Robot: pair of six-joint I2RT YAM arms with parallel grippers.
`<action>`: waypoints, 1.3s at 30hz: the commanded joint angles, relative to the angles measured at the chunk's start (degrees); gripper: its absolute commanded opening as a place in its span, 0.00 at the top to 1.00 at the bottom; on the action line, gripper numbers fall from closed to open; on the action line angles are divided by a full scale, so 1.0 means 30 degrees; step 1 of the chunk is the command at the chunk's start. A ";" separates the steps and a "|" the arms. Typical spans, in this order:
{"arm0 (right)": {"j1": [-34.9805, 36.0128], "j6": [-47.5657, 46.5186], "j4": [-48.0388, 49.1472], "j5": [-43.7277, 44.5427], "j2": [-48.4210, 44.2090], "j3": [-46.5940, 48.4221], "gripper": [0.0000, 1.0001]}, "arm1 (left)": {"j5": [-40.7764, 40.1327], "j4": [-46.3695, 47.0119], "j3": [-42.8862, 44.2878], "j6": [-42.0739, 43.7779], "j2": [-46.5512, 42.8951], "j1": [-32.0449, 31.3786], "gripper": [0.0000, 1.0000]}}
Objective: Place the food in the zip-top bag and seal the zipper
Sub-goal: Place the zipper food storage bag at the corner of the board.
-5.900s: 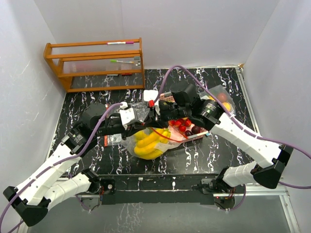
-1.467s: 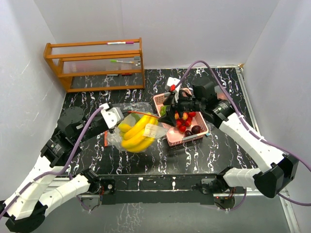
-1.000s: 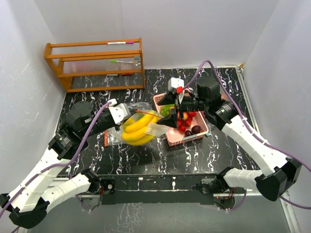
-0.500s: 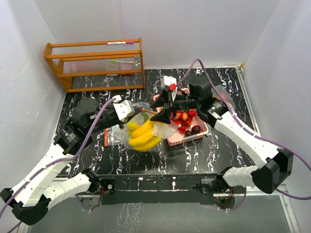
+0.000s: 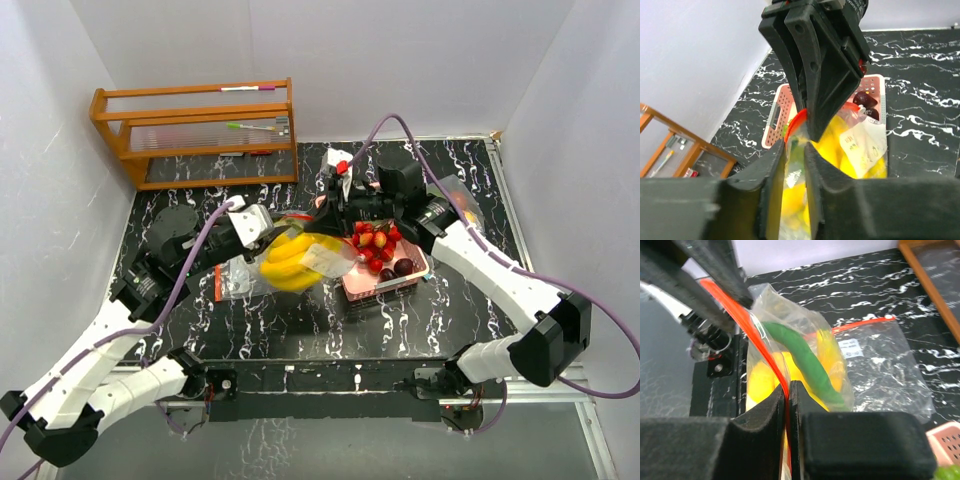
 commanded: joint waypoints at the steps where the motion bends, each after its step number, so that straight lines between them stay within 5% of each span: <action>1: -0.0089 0.1405 0.1661 0.3857 0.0143 0.1718 0.92 | -0.2067 0.1353 -0.0836 -0.0151 -0.1682 -0.0008 0.74; 2: -0.0171 0.1747 0.1996 0.4749 0.0229 0.1860 0.92 | -0.2635 0.1495 -0.1110 -0.0173 -0.2077 -0.0008 0.65; 6: -0.2245 0.2812 0.2472 0.6499 0.1123 0.3050 0.92 | -0.4505 0.1367 -0.1397 -0.0438 -0.3210 -0.0008 0.06; 7: -0.3114 0.3208 0.2621 0.6474 0.1439 0.3338 0.92 | -0.4851 0.1094 -0.1304 -0.0480 -0.3279 -0.0001 0.03; 16: -1.0866 0.7381 0.6925 0.6011 0.3142 0.4296 0.92 | -0.4437 0.0654 -0.1445 -0.0423 -0.2977 -0.0001 0.03; 21: -1.4537 0.9583 1.0008 0.7142 0.3404 0.1966 0.92 | -0.4103 0.1284 -0.2014 -0.0351 -0.2955 -0.0008 0.03; 26: -1.5614 0.9678 1.2059 0.9367 0.3705 -0.0462 0.92 | -0.3730 0.1419 -0.2270 -0.0316 -0.2600 -0.0008 0.03; 35: -1.5739 0.8844 1.0115 1.7250 0.2987 -0.5061 0.92 | -0.3644 0.1781 -0.2774 -0.0781 -0.2251 -0.0008 0.03; 36: -1.5739 0.8704 0.9919 1.7395 0.2808 -0.5319 0.87 | -0.3755 0.1819 -0.2820 -0.0823 -0.2269 -0.0008 0.03; 39: -1.5739 0.8254 0.8784 1.7219 0.2436 -0.5393 0.51 | -0.4089 0.2099 -0.3027 -0.1055 -0.2220 -0.0008 0.03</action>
